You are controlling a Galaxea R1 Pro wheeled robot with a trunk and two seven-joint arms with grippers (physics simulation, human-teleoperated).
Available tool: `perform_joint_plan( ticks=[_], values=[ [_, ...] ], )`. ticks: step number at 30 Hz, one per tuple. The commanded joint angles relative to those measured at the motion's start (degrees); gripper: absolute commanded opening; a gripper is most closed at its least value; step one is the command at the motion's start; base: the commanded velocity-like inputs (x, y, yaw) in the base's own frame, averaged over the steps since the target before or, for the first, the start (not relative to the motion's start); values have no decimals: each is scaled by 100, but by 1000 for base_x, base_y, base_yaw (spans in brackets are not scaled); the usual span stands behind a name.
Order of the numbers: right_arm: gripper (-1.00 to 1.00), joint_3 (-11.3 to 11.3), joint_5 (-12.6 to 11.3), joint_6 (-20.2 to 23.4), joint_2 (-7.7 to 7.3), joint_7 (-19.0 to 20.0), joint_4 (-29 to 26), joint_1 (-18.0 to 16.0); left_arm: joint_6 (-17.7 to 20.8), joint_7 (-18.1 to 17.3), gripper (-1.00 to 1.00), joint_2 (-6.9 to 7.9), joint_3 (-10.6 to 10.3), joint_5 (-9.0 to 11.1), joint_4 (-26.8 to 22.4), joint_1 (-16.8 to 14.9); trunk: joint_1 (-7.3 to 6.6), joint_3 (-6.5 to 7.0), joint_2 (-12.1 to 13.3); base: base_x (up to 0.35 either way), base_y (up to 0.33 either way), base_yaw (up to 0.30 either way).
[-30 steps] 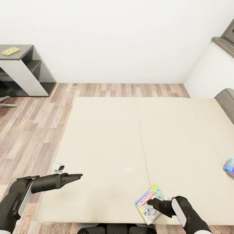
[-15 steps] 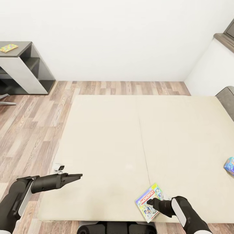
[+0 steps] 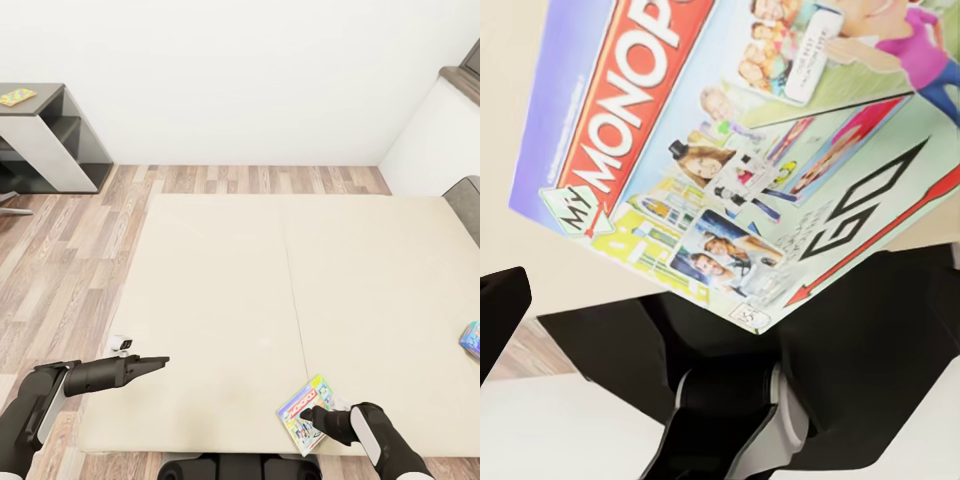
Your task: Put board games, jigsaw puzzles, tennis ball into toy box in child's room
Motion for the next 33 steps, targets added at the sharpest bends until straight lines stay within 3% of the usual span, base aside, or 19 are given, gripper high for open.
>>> perform_joint_plan(
  ticks=[1,33],
  values=[
    [100,-21,33,30,7,37,-6,-2,61,-21,100,2,1,-2,-2,-2,3,-12,-9,0,0,0],
    [100,-19,42,19,52,37,-6,-2,61,-21,100,2,0,-2,7,-2,3,-295,-9,0,0,0]
  ],
)
